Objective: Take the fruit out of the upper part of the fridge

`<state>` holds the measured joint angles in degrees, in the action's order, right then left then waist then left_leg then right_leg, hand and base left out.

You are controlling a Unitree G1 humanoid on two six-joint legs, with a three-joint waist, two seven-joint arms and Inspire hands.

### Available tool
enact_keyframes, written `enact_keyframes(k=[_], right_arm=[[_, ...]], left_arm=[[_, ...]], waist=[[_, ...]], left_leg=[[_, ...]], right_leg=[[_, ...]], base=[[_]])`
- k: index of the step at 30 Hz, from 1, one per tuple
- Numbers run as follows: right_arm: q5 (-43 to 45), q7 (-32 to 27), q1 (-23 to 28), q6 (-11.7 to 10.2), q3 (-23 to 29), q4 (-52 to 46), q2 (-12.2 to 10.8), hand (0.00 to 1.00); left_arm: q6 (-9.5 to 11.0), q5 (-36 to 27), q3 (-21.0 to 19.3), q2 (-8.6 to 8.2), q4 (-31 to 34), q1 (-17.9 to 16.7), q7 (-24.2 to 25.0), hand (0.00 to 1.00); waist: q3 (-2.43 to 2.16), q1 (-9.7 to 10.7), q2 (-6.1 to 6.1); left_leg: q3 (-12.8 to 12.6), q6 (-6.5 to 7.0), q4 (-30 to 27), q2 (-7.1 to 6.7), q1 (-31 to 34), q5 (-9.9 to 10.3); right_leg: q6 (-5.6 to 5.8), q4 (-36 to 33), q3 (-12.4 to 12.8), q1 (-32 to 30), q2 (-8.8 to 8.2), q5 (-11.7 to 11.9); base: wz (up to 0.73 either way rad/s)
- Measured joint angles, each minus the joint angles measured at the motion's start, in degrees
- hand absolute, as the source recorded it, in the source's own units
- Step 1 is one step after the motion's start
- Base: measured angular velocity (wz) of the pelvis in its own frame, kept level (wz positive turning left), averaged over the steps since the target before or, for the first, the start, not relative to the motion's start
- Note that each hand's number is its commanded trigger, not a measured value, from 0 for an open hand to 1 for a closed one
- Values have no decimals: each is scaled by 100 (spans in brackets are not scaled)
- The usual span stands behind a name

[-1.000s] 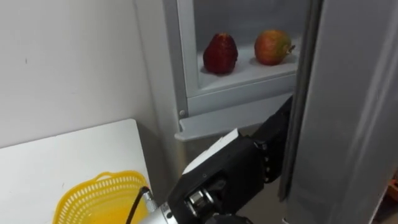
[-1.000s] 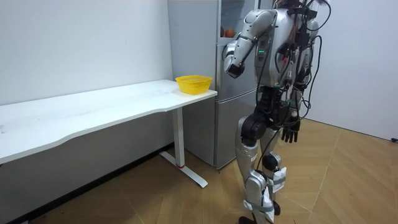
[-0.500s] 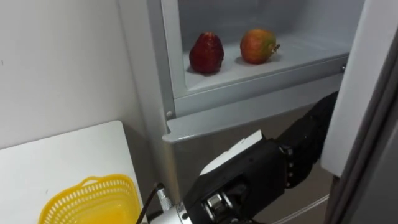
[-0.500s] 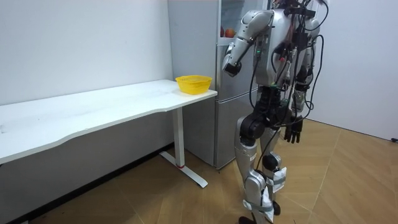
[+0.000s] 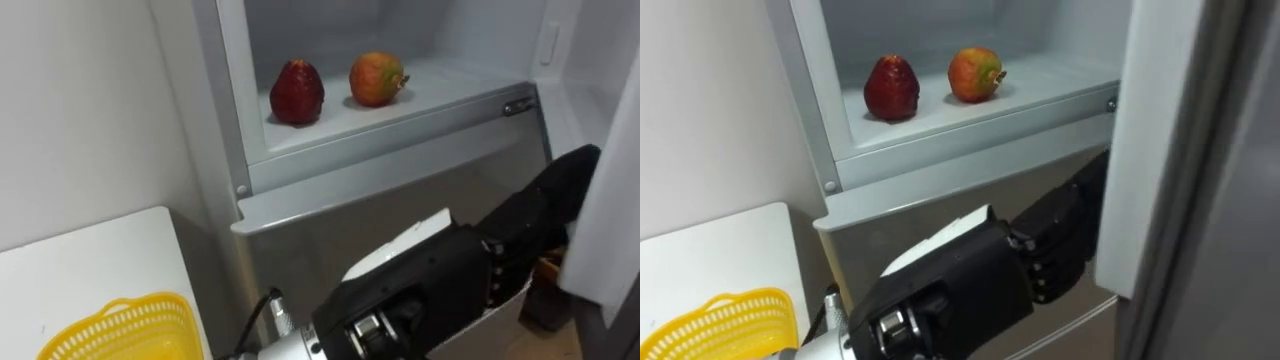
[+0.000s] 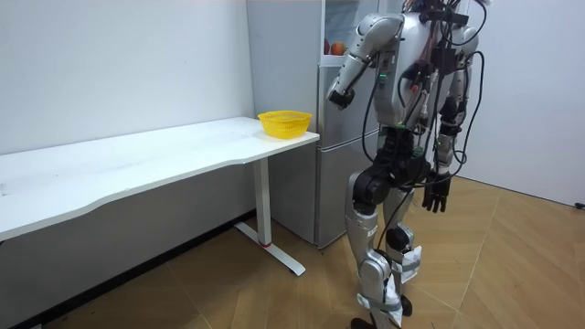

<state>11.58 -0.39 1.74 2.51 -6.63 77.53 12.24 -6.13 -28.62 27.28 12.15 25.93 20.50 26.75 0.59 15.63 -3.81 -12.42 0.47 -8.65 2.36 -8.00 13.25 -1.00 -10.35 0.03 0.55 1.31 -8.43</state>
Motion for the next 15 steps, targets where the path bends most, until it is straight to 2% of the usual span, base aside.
enact_keyframes(k=[5,11,15], right_arm=[[-9,113,1,3,1,2,-1,0],[-224,196,-5,10,-4,16,2,0],[-254,207,-7,11,-6,17,-17,0]], left_arm=[[-25,3,2,0,-98,151,98,0],[-84,-1,170,-26,-230,418,90,0],[-93,0,268,-95,-262,613,90,0]], waist=[[3,38,-19],[-12,177,-68],[-15,256,-180]], left_leg=[[-12,0,0,1,-59,0],[-5,0,-2,-5,-81,0],[-5,0,-4,-8,-79,0]], right_leg=[[-1,-28,21,9,6,0],[0,-10,0,33,-7,1],[3,-7,33,21,-3,2]], base=[[-2],[3],[-3]])
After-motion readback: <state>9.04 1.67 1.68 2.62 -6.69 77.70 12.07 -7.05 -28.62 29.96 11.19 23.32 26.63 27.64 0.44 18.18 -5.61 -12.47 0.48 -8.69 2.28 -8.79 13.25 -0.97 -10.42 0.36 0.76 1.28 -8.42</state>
